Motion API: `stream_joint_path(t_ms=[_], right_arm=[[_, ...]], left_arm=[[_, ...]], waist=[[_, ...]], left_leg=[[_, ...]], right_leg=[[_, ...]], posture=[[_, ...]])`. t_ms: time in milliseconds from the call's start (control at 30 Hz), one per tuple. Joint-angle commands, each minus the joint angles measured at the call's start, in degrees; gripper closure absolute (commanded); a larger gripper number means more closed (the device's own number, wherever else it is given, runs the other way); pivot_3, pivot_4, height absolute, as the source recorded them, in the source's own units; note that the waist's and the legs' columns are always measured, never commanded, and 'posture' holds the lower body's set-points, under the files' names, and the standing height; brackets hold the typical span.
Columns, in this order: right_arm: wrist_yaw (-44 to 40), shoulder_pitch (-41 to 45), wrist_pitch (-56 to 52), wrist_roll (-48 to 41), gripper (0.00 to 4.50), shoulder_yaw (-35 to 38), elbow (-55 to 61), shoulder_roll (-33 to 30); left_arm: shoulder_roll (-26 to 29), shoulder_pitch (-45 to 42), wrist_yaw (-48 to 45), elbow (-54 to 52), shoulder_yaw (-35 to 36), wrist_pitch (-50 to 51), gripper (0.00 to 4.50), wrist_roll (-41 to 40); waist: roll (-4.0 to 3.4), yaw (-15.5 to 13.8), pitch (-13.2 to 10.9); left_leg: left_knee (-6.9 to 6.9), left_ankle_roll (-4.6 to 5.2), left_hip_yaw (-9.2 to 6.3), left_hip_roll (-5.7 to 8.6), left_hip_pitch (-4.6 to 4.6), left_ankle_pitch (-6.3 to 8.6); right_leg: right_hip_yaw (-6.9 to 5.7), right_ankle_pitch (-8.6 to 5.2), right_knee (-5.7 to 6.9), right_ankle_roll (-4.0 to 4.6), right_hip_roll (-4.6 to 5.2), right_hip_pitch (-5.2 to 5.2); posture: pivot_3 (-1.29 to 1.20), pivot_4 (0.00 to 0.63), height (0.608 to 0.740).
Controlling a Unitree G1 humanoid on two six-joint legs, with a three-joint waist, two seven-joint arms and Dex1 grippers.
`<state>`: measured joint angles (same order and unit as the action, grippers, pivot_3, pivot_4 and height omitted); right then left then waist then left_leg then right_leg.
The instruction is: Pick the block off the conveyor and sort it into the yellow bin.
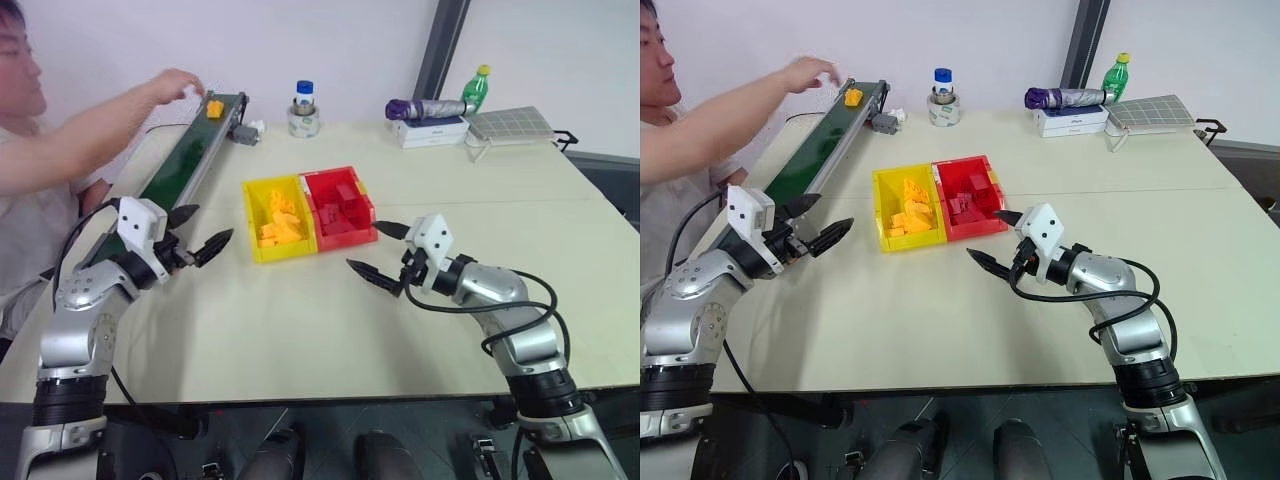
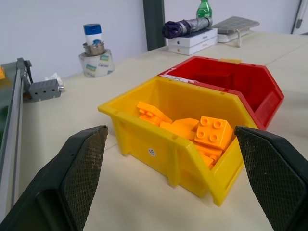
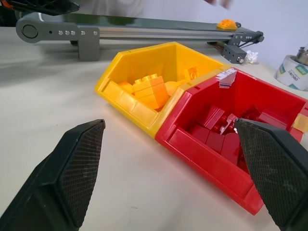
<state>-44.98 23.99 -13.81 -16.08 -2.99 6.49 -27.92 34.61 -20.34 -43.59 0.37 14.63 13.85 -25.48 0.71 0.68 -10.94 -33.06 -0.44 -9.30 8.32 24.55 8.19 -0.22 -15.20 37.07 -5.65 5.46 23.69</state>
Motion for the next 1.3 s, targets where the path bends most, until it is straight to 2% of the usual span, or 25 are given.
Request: stream_joint_path(t_ms=[33, 200, 500, 1000, 1300], right_arm=[[0.00, 1.01, 0.60, -0.13, 0.00, 0.65, 1.41, -0.23], [0.18, 0.76, 0.37, -0.12, 0.00, 0.85, 1.75, -0.30], [-0.32, 1.15, 0.75, -0.28, 0.00, 0.88, 0.95, -0.32], [-0.86, 1.94, 1.57, 0.26, 0.00, 0.36, -0.37, 0.07], [-0.80, 1.69, 1.68, 0.20, 0.00, 0.34, 0.02, 0.13]], left_arm=[[0.05, 0.18, -0.30, -1.63, 1.17, -3.20, 0.04, 0.10], [0.51, 0.15, 1.96, -2.11, 1.36, -1.66, 0.04, 0.39], [0.12, 5.16, 3.14, -4.35, 8.57, -4.54, 0.04, -3.14], [0.66, 7.28, 0.67, -4.78, 5.92, -6.35, 0.04, -1.38], [0.54, 6.84, 2.55, -4.18, 6.94, -5.30, 0.04, -1.22]], waist=[[0.00, 0.00, 0.00], [0.00, 0.00, 0.00], [0.00, 0.03, 0.00], [0.00, 0.03, 0.00], [0.00, 0.00, 0.00]], left_leg=[[0.00, 0.00, 0.00, 0.00, 0.00, 0.00], [0.00, 0.00, 0.00, 0.00, 0.00, 0.00], [0.01, 0.00, 0.00, -0.02, 0.00, 0.00], [0.01, 0.00, 0.01, -0.02, 0.00, 0.00], [0.01, 0.00, 0.01, -0.02, 0.00, 0.00]], right_leg=[[0.00, 0.00, 0.00, 0.00, 0.00, 0.00], [0.00, 0.00, 0.00, 0.00, 0.00, 0.00], [0.00, -0.01, 0.00, 0.01, -0.01, 0.01], [0.00, -0.01, 0.00, 0.02, 0.00, 0.00], [0.00, -0.01, 0.00, 0.02, 0.00, -0.01]], posture=[[0.00, 0.150, 0.740], [0.00, 0.150, 0.740], [0.00, 0.150, 0.740], [0.00, 0.150, 0.740], [0.00, 0.150, 0.740]])
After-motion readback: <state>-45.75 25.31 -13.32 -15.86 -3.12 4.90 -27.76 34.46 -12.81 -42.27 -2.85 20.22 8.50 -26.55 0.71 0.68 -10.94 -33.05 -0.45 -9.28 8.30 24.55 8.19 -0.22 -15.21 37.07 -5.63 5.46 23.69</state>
